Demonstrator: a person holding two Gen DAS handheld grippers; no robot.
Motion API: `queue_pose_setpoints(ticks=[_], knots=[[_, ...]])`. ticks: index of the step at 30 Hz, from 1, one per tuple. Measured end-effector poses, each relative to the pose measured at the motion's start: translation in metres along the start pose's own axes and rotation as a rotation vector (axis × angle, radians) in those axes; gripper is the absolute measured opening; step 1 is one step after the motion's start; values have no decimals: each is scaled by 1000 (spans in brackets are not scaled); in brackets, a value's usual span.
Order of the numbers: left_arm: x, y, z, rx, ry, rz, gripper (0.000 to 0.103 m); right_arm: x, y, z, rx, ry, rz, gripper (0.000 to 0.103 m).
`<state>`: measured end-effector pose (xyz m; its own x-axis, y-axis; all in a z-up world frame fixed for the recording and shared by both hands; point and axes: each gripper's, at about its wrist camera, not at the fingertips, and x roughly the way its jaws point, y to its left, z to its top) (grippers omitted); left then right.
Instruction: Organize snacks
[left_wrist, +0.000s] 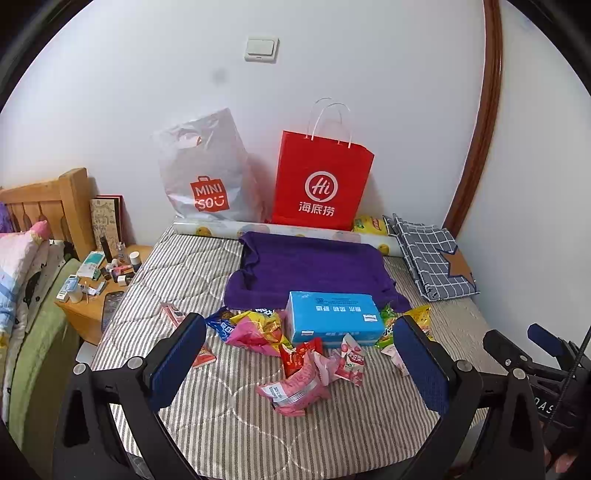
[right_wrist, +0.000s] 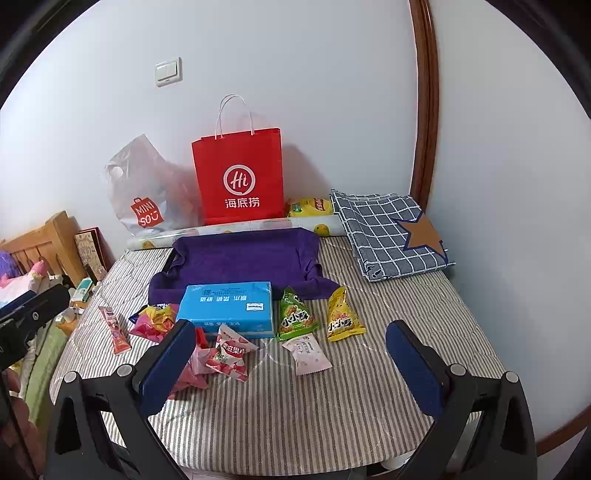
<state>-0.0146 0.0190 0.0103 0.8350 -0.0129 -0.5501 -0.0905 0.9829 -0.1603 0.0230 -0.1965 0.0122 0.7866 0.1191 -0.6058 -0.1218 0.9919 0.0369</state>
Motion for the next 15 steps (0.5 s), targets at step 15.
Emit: queue_pose_setpoints(ticks=[15], knots=[[3,7,2,-23,11,-5,100,2,4,0,2,-10,16,103]])
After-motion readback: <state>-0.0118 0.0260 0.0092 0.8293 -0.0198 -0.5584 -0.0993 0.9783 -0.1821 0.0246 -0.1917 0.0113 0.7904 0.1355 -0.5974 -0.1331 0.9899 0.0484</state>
